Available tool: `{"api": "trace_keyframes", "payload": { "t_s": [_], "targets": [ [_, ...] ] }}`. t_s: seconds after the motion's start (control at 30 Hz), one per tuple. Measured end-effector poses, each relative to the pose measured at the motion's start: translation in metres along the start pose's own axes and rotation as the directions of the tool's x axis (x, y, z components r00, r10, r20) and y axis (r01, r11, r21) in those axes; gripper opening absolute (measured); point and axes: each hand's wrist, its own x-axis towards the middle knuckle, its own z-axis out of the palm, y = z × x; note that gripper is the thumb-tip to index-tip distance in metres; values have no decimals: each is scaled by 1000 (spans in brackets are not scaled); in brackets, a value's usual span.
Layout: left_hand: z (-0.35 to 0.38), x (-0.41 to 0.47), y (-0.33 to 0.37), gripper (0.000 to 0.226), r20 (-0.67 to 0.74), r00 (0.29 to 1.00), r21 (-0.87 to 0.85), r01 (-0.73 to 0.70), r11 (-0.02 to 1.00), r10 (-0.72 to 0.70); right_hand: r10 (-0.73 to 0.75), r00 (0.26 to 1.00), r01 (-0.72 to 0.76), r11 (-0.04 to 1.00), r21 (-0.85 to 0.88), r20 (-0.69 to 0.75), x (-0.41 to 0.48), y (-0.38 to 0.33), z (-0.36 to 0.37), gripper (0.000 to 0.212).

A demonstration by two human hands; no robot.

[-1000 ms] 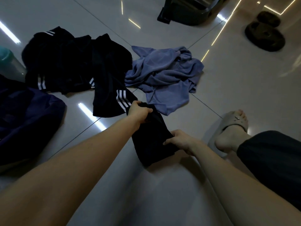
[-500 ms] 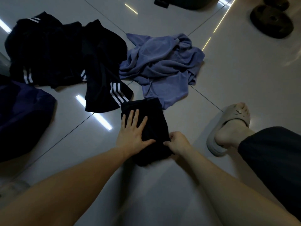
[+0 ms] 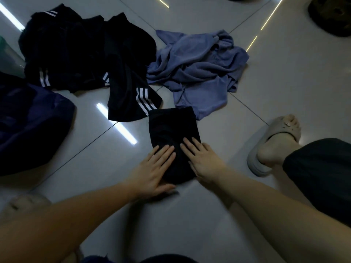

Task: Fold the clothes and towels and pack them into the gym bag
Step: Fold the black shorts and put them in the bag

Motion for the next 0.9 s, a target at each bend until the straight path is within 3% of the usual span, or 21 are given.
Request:
{"api": "trace_keyframes", "payload": {
  "t_s": [0.1, 0.17, 0.27, 0.33, 0.43, 0.5, 0.57, 0.63, 0.73, 0.83, 0.9],
  "targets": [
    [10, -5, 4, 99, 131, 988, 47, 71, 996, -77, -8, 998, 13, 998, -64, 69, 4, 0, -14, 69],
    [6, -1, 2, 100, 152, 985, 104, 67, 992, -82, -55, 998, 58, 994, -98, 33, 5, 1, -28, 71],
    [-3, -1, -3, 90, 86, 996, 176, -27, 984, 12, -248, 967, 228, 946, -230, -63, -4, 3, -41, 74],
    [-3, -4, -2, 75, -12, 993, 202, -112, 973, 117, -378, 925, 349, 883, -315, -33, -14, 3, -34, 79],
    [-6, 2, 5, 70, -16, 996, 189, -84, 978, 89, -342, 937, 348, 894, -284, 70, -25, -2, -17, 85],
    [-7, 11, 8, 63, 8, 999, 185, -45, 982, 45, -294, 954, 298, 919, -258, 54, -28, -6, -11, 79],
    [-12, 16, 6, 50, 3, 1000, 102, 28, 994, -28, -278, 961, 268, 934, -236, -9, -29, -7, -10, 75],
    [-19, 18, 1, 47, -15, 994, -95, 110, 989, -112, -267, 962, 251, 947, -198, -55, -29, -7, -9, 76],
    [-41, 17, -12, 49, 32, 976, -354, 213, 911, -216, -215, 969, 208, 976, -71, -125, -25, -5, -11, 75],
    [-61, 16, -23, 30, 164, 959, -420, 280, 864, -231, -145, 984, 147, 989, 8, -104, -16, -5, -25, 57],
    [-67, 13, -26, 21, 149, 957, -413, 290, 863, -250, -91, 992, 96, 993, 62, -92, -8, -6, -37, 40]
  ]
}}
